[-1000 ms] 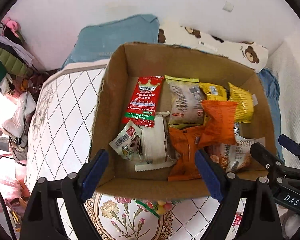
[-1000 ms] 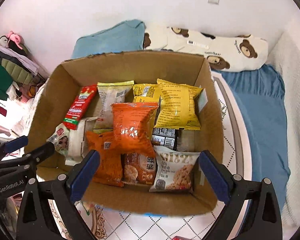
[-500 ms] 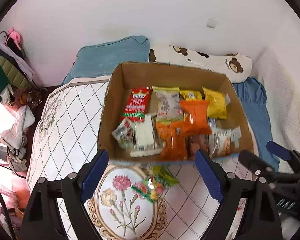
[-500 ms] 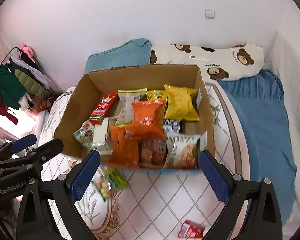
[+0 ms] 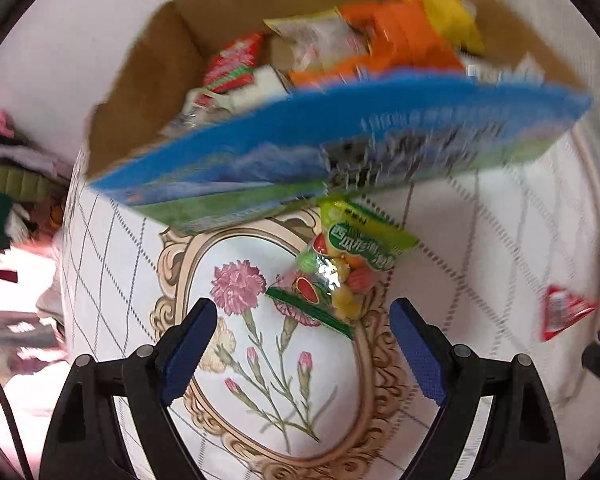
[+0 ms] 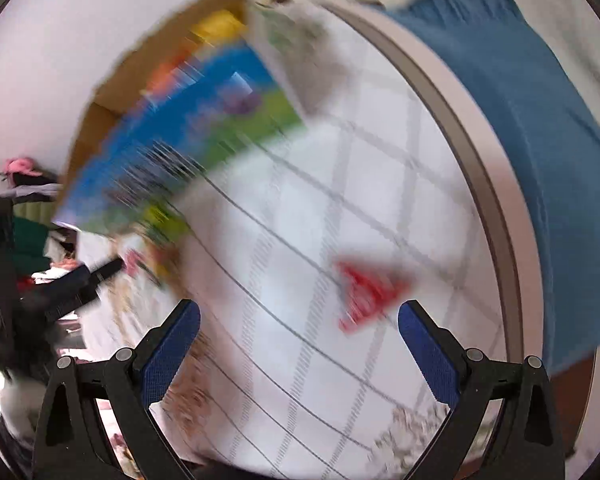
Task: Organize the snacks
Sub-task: 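Grasp the green watermelon candy bag with the left tool while the right grasps the red triangular packet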
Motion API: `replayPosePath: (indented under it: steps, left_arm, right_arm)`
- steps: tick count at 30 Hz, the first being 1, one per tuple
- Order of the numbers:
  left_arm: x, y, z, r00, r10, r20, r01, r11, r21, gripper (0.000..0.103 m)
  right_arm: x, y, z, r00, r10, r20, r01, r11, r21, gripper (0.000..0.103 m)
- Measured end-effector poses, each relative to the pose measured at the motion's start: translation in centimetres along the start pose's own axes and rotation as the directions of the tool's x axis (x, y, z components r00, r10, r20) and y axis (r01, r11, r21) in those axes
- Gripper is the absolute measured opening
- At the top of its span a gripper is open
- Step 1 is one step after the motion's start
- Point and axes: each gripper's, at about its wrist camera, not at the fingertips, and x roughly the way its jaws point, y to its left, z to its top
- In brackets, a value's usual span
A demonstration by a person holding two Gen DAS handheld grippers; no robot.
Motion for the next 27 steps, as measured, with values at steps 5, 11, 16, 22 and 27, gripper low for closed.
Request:
replayPosePath:
  steps: [5,11,16,22,27]
  left_arm:
    - [2.9,-2.2,0.8,0.997,0.062,-0.043,-0.057,0.993,0.107,0.088]
    - [4.8,-4.5,1.3,0.994,0.090,-0.068,-0.075,0.976,0.202,0.088]
    - [4.8,-5.5,1.6,0.995,0.083,-0.047,-0.071,0.972,0.224,0.088]
    - [4.1,-6.2,2.2,0.998,0.045,-0.042,-0.035,0.976,0.213,0.082]
    - [3.8,-5.2,0.6,0.998,0.031,-0.049,-0.023,0.985,0.170,0.051]
  right_arm:
    - [5.5,-3.6,-2.7,0.995,-0.056,-0.079,0.063,0.994,0.089,0.101]
    - [8.6,-4.3,-3.2,0.993,-0.093,-0.069,0.100,0.989,0.108,0.103]
    - [10.1,-4.6,-3.1,0.987,-0.109,-0.114,0.122,0.986,0.112,0.103]
    - [6.6,-4.5,-4.0,0.996,-0.073,-0.045,0.076,0.995,0.065,0.071]
    - [4.9,-5.1,-4.1,0.998,0.045,0.037,-0.049,0.989,0.140,0.070]
